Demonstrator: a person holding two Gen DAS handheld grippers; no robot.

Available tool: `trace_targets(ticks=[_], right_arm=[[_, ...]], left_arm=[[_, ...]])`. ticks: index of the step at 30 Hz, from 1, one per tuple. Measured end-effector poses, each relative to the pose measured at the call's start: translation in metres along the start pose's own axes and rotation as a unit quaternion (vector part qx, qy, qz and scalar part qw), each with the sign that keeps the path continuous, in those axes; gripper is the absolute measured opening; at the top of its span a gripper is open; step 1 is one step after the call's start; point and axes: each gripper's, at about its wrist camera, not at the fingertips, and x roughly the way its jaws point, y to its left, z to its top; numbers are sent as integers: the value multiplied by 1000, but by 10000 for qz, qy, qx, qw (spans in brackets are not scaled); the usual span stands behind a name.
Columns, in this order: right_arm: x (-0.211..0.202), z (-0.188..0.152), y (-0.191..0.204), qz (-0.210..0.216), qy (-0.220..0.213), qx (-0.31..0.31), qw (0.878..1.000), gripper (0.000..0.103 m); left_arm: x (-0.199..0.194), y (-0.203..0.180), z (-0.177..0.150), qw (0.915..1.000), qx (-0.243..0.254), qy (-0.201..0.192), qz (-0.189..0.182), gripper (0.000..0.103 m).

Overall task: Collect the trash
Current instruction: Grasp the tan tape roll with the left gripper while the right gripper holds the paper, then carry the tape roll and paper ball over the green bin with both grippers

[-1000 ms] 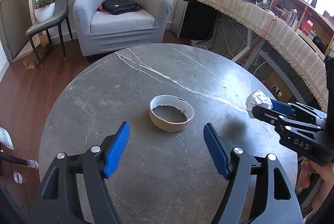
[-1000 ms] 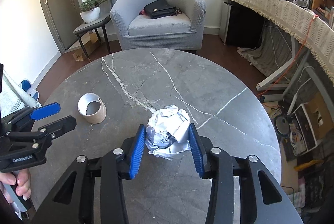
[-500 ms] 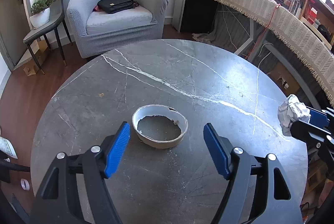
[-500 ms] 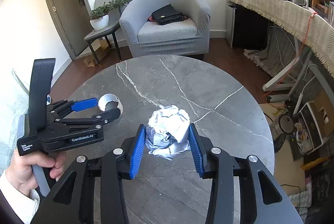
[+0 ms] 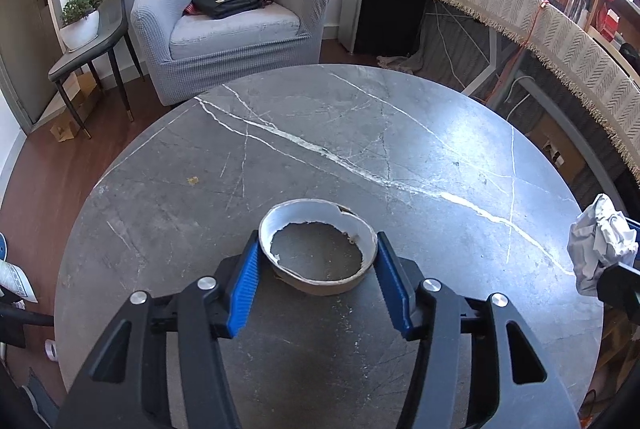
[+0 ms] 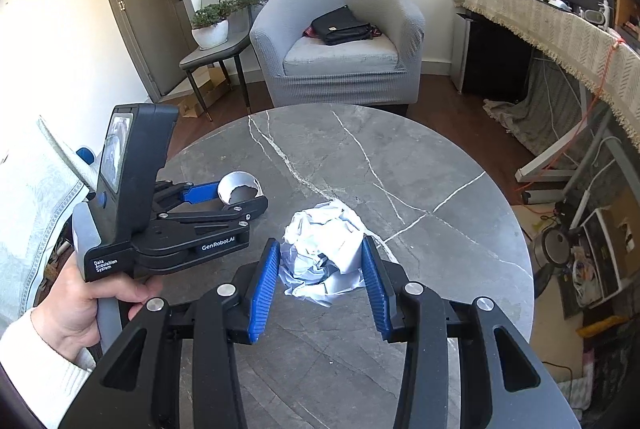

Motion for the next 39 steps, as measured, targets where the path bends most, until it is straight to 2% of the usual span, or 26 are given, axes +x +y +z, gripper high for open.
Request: trace_targets(ticks=[13,19,33,39], right_arm=[[-4,0,12,98,61,-197,9997,42],[-10,1,25,303,4,-240,9993,42],[-4,4,85,603,92,-774,9951,42],[0,6,122,756,111,-1040,9916,42]], left_arm=[[-50,9,-29,9998,-91,-153,64,57],[-83,14,-50,9995,-79,-225,188,57],[-149,86,-112,9959,-579,-288,628,57],[-172,131,-135,9914,-972,-397,782,57]])
